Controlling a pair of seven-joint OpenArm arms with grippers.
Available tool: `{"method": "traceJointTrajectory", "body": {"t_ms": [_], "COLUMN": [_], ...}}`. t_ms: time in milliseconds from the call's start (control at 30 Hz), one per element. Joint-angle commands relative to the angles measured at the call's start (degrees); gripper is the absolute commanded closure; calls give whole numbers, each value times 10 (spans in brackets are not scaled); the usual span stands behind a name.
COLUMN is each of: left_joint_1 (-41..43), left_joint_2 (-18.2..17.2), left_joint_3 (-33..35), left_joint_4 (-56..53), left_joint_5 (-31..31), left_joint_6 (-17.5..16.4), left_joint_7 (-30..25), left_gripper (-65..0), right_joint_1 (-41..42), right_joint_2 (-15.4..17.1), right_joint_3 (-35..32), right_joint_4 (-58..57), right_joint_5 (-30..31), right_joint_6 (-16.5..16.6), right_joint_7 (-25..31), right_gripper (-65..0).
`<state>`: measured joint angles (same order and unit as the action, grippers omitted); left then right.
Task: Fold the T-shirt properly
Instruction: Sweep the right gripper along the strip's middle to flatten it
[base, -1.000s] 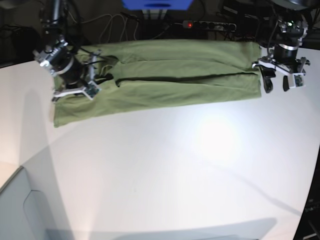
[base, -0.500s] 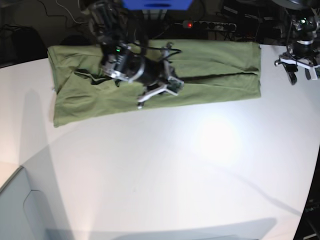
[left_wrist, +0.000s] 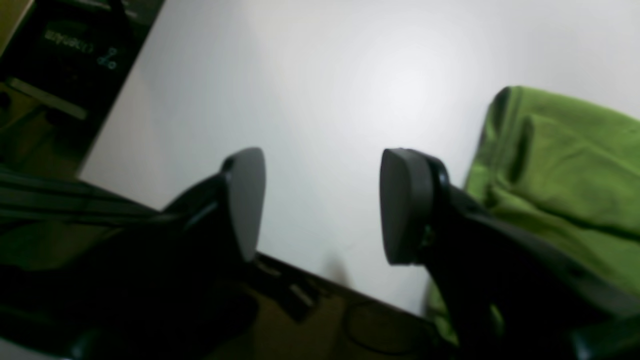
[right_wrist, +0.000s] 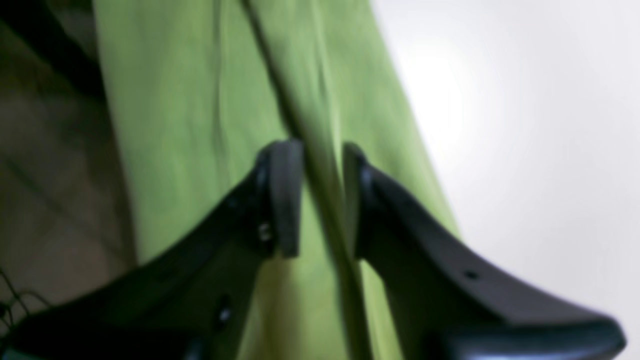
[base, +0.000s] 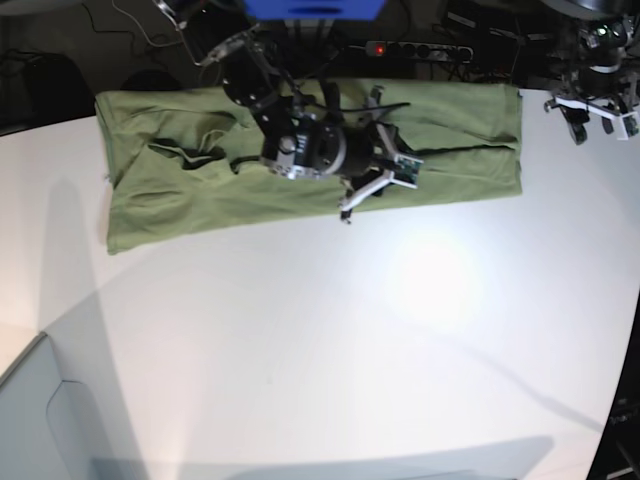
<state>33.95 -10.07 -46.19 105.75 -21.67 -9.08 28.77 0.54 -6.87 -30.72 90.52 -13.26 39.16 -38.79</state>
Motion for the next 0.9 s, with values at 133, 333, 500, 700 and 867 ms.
{"method": "traceJointTrajectory", "body": {"t_ms": [133, 333, 500, 700, 867], "left_joint_1": [6, 6, 5, 1, 0], "left_joint_2": [-3, 5, 4, 4, 4], "left_joint_3": [-5, -5, -5, -5, -5], "left_joint_4": [9, 9, 9, 9, 9], "left_joint_5": [-4, -4, -4, -4, -4], "left_joint_6": [1, 1, 1, 1, 1], "left_joint_7": [-12, -12, -12, -12, -12], "left_gripper": [-352, -352, -352, -352, -352], "right_joint_1": [39, 60, 57, 61, 61], "right_joint_2": [-21, -21, -21, -21, -21], "right_joint_3": [-3, -3, -3, -31, -37], "right_joint_4": [-33, -89, -101, -149, -151], "right_joint_5": [8, 9, 9, 9, 9], "right_joint_6": [8, 8, 8, 8, 8], "right_joint_7": [12, 36, 64, 67, 67], "right_gripper": [-280, -316, -316, -316, -317]}}
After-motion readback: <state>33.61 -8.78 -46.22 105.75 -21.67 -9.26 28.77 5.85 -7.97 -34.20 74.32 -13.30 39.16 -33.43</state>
